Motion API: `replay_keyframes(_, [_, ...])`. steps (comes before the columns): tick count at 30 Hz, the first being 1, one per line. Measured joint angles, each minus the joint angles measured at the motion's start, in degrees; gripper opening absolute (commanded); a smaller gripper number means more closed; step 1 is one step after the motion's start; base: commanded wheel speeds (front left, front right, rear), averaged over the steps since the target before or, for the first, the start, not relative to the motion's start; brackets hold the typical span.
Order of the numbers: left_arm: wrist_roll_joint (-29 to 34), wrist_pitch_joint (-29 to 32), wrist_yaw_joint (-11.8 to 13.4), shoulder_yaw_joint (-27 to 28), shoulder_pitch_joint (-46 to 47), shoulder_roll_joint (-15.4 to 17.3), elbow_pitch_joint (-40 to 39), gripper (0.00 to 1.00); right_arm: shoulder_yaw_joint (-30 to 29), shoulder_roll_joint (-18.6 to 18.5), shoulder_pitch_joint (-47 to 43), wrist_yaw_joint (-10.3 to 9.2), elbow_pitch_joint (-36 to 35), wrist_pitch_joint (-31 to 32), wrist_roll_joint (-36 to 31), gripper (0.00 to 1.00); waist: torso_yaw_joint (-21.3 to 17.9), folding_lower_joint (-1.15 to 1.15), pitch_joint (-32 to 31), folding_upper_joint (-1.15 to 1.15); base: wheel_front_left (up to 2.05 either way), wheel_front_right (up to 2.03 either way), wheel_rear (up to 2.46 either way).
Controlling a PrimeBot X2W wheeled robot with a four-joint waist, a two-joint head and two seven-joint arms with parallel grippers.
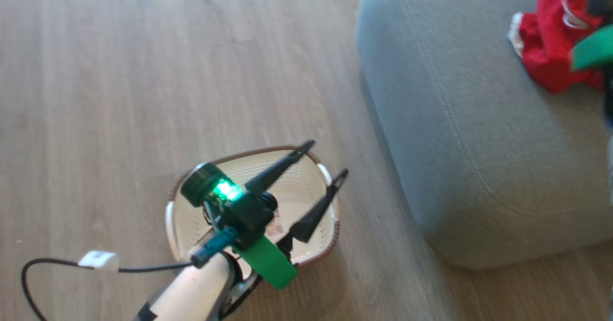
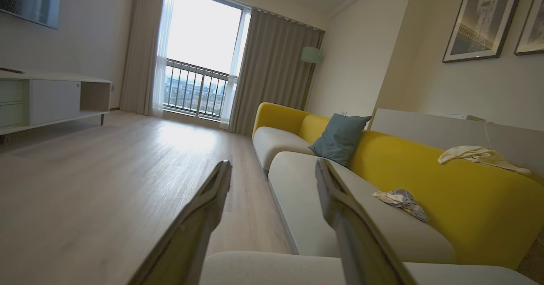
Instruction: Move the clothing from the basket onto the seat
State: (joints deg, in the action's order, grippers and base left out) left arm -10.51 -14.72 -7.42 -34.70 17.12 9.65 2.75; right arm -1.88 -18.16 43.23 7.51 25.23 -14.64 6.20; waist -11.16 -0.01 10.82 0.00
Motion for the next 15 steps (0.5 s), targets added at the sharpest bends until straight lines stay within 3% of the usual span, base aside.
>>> replay_keyframes(8, [0.2,0.0,0.0,8.6,-4.1,-2.6,1.3,1.0,4.3,1.3,-16.4,-0.01,-11.8,0.0,5.8,1.0,5.9,0.0,-3.3,0.0,0.0,0.0,0.0])
replay_keyframes(15, [1.5,0.0,0.0,14.8,-6.4,-4.2,2.5,1.0,5.2,4.1,-25.0,-0.01,-15.9,0.0,8.8,1.0,10.6,0.0,-5.5,0.0,0.0,0.0,0.0])
